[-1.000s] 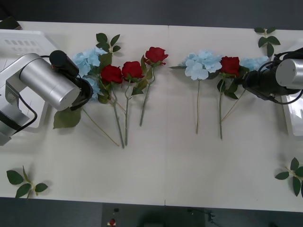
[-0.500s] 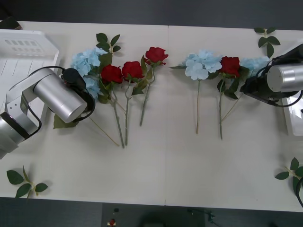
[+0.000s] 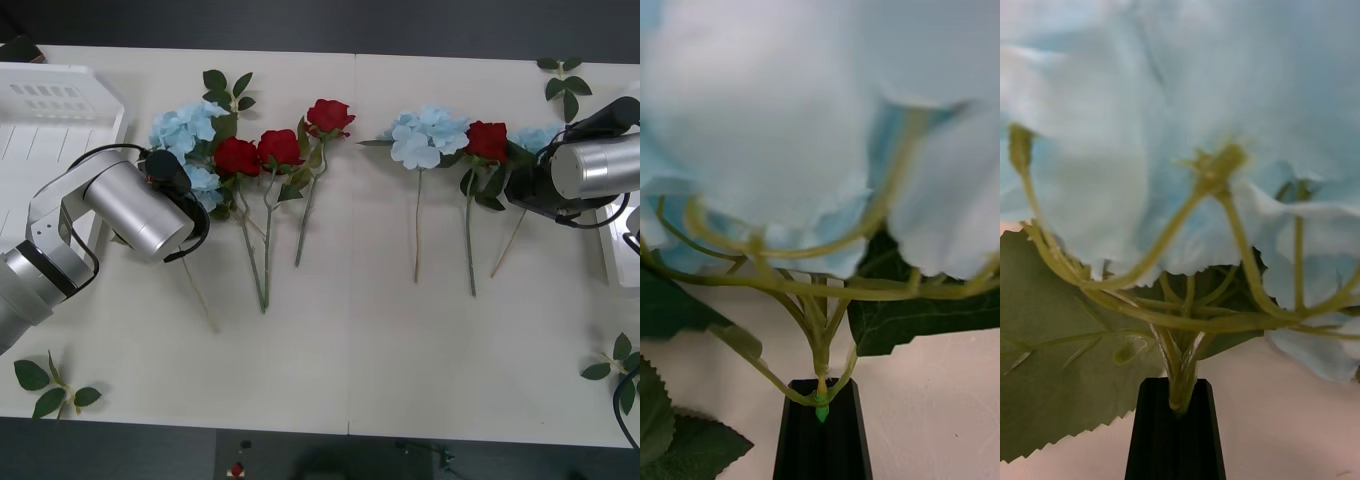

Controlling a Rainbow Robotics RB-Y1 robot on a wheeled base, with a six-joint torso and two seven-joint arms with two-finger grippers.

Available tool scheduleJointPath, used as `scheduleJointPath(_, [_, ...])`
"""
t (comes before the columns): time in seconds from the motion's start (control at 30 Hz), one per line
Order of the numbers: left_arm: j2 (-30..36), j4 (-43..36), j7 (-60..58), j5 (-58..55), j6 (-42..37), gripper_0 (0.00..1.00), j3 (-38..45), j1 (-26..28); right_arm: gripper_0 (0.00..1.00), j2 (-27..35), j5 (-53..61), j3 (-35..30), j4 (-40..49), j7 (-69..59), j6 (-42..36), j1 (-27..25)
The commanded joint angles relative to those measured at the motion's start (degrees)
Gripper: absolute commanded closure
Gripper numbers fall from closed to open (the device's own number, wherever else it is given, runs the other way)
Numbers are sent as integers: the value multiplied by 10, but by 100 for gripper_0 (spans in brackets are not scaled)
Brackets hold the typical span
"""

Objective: Put the red flowers into the right box and the blue flowers into the left box

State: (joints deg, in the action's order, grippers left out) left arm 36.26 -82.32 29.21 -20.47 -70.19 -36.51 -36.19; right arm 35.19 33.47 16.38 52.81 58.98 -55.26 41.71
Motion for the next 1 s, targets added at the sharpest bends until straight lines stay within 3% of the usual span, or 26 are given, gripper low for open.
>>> scheduleJointPath(0.03, [22, -46, 3, 3, -20, 100, 12, -6, 100, -2, -8, -1, 6, -33, 0, 23])
scheduleJointPath(0.27, [103, -181, 2, -54, -61, 100, 37, 14, 100, -2, -4, -2, 5, -35, 0, 25])
scheduleJointPath(0.6, [237, -392, 31, -151, -36, 100, 224, 145, 100, 7, 64, -94, 10, 3, 0, 25])
scheduleJointPath(0.83, [289, -379, 120, -142, 0, 100, 301, 155, 100, 36, 226, -220, 10, 204, -57, 12])
scheduleJointPath(1.0, [322, -290, 202, -133, 82, 100, 307, 149, 100, 66, 388, -322, 10, 457, -150, -19])
